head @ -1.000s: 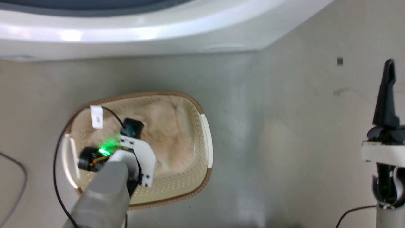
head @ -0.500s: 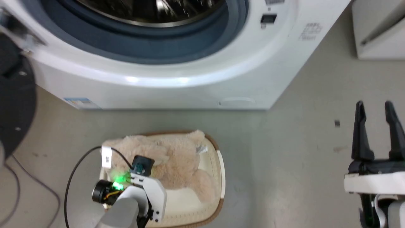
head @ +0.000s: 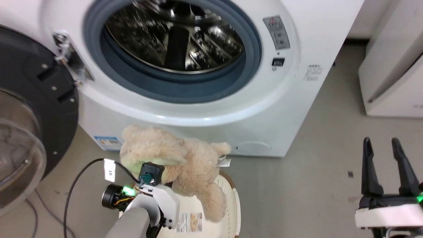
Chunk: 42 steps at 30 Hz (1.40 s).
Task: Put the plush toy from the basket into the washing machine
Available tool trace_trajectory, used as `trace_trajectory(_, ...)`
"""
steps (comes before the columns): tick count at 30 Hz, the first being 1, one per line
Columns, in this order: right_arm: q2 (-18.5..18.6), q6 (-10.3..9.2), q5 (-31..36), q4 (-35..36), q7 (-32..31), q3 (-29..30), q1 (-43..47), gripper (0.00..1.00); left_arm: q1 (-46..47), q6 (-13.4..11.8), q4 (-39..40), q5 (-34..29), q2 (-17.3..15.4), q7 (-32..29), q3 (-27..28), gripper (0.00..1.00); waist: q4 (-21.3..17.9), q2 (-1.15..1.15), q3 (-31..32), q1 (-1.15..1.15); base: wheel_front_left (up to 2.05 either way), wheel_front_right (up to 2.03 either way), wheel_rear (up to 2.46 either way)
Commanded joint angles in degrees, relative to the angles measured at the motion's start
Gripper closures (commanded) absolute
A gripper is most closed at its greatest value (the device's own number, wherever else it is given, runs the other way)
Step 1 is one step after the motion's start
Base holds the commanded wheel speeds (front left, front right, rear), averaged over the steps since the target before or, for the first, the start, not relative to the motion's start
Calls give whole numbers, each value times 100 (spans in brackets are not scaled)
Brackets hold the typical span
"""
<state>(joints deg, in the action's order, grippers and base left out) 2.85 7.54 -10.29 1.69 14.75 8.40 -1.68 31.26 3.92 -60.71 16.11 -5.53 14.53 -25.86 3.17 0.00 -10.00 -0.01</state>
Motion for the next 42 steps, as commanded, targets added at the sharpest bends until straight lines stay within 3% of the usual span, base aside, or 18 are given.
trace_trajectory(1,3,-5,-5,-7,25,-34,130,0,-137,-78,317,-38,-71,45,75,100,49,0,259,1,0,0,0)
trace_trajectory(10,3,-5,-37,83,25,-148,371,0,-377,-299,1392,-110,-128,46,271,100,22,0,610,1,0,0,0)
trace_trajectory(17,3,-5,-77,174,25,-295,284,0,-136,-378,1802,-135,-162,46,456,100,-193,0,447,1,0,0,0)
trace_trajectory(24,3,-5,-105,332,25,-400,-62,0,467,-432,1855,-139,-291,46,722,100,-492,0,-190,1,0,0,0)
trace_trajectory(42,3,-5,-319,534,25,-525,-1202,0,2925,-429,1128,-336,-1015,47,1200,100,-1199,0,-2227,1,0,0,0)
